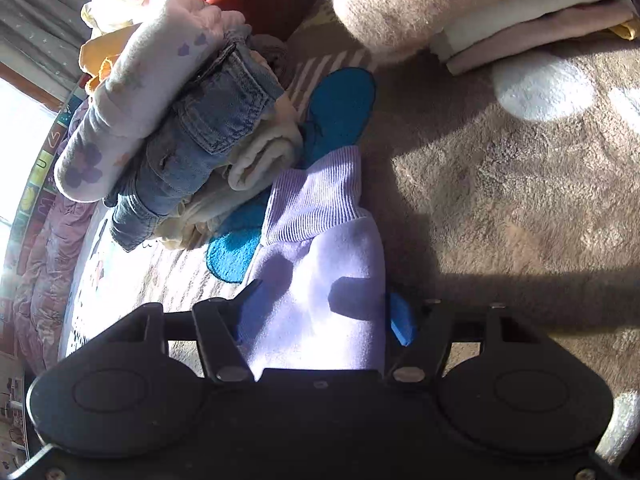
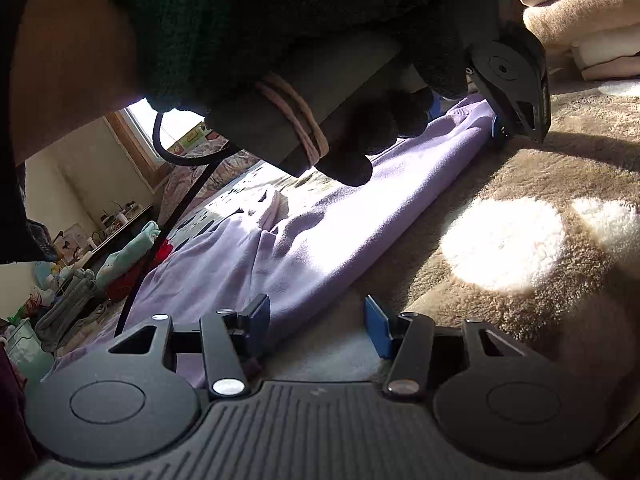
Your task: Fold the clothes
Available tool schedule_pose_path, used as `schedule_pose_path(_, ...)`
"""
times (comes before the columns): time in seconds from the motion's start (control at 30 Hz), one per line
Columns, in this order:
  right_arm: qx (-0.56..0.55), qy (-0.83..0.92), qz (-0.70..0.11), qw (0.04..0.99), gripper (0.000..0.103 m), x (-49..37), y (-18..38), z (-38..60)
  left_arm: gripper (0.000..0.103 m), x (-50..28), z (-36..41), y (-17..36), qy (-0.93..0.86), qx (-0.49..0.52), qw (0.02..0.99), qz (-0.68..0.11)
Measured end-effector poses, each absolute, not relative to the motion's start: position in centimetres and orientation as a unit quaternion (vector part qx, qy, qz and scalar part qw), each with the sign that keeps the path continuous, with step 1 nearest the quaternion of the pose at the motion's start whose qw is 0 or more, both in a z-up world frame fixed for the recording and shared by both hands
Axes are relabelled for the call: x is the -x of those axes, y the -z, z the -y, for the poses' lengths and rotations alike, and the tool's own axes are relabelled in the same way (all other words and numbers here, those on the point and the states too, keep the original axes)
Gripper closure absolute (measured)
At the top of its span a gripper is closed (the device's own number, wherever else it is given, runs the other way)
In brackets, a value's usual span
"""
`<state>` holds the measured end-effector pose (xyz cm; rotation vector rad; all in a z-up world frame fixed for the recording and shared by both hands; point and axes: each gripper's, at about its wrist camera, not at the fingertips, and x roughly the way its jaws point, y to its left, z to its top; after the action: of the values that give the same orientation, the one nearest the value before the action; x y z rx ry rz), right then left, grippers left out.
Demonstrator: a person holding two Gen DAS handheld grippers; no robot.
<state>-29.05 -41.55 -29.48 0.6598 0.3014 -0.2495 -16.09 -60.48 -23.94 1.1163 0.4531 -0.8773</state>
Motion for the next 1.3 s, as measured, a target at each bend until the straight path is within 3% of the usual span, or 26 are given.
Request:
schedule_pose_path(0.03,-0.320,0.122,-0.148,0.928,0.050,29.0,29.4,41.5,0.091,15.8,60.3,23.7,0.398,-0.502,0.739,-0.210)
schedule_pose_path(0.07,-0.319,0.123,-0.148,0.928,0.050,28.9,29.3,41.4,0.092,15.4,60.0,23.3,0.396,-0.496,0.743,-0.214)
schedule_pose_path(0.27,-0.309,0.119,-0.147,0.932,0.049,28.3,28.7,40.7,0.094,14.4,57.2,18.3,0.407,-0.437,0.771,-0.222)
schedule_pose_path(0.5,-0.249,0.112,-0.152,0.950,0.044,27.6,27.7,38.4,0.095,12.8,49.4,8.9,0.438,-0.298,0.811,-0.248)
schedule_pose_path(0.73,-0.166,0.099,-0.180,0.965,0.045,26.8,27.1,35.1,0.095,11.6,40.8,2.7,0.423,-0.211,0.848,-0.242)
schedule_pose_path(1.3,-0.029,0.080,-0.218,0.972,0.046,25.6,26.6,29.9,0.095,6.1,25.5,0.8,0.333,-0.153,0.900,-0.236)
